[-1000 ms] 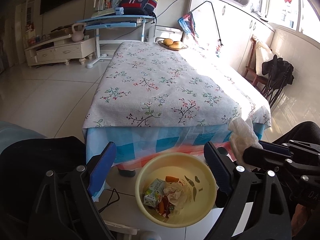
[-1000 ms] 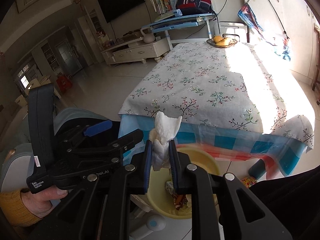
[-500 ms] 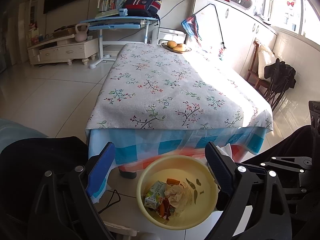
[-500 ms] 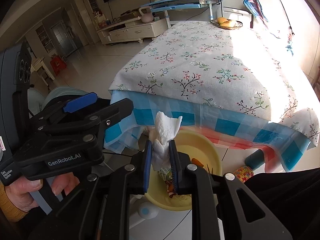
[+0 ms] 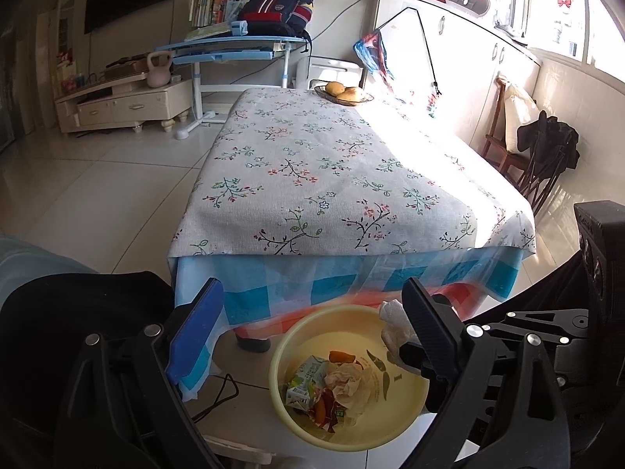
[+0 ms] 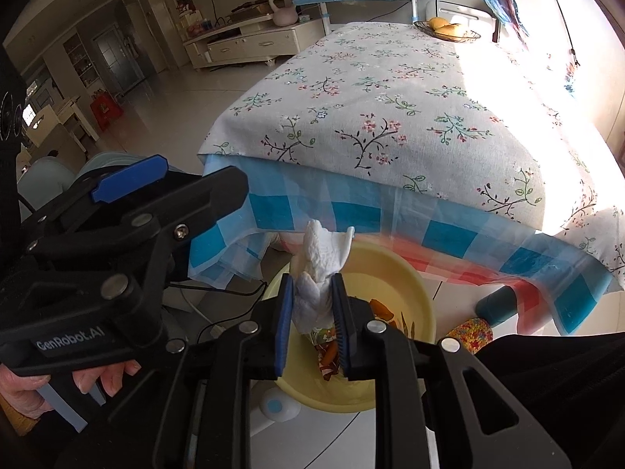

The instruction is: Collect trash

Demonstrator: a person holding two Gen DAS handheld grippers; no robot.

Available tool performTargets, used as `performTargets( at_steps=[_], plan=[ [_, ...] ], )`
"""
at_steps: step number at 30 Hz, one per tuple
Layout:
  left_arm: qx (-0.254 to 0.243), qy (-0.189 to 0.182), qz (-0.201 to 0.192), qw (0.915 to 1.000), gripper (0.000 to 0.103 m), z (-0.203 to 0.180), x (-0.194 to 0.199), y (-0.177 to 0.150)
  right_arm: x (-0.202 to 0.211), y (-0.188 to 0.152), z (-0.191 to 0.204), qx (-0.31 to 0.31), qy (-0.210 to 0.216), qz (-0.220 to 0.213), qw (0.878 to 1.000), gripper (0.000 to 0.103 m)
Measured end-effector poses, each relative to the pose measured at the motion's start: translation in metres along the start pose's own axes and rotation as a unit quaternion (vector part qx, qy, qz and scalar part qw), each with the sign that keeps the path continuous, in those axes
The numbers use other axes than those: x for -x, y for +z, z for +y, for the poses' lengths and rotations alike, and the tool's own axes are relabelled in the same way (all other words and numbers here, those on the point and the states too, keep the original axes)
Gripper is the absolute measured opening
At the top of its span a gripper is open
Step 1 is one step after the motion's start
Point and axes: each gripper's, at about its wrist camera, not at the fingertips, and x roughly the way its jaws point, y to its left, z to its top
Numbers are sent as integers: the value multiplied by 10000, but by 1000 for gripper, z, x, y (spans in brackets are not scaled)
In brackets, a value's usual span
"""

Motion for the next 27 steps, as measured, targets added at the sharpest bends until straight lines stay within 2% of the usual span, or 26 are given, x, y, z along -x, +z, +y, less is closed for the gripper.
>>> performTargets(
  at_steps=[2,6,11,14,20,22,27],
  plan=[
    [0,5,-2,10000,90,0,0,0,-1,0,-1,-21,-35,-2,10000,35],
    [-4,16,-1,10000,90,0,0,0,0,0,-4,-72,-54,-33,10000,39],
    [-11,22,-10,10000,90,0,-1,0,3,1,-7,-135,-166,-124,9997,63],
    [-10,21,-64,10000,91,0,1,1,9,2,-11,-219,-324,-265,9989,71],
    [-50,47,-286,9996,91,-4,9,6,32,3,-30,-597,-1138,-751,9889,86],
    [-47,75,-390,9992,92,-6,13,8,41,3,-37,-727,-1420,-923,9829,87],
    [17,142,-698,9975,92,-8,25,16,63,2,-47,-885,-1782,-1361,9705,89]
  ],
)
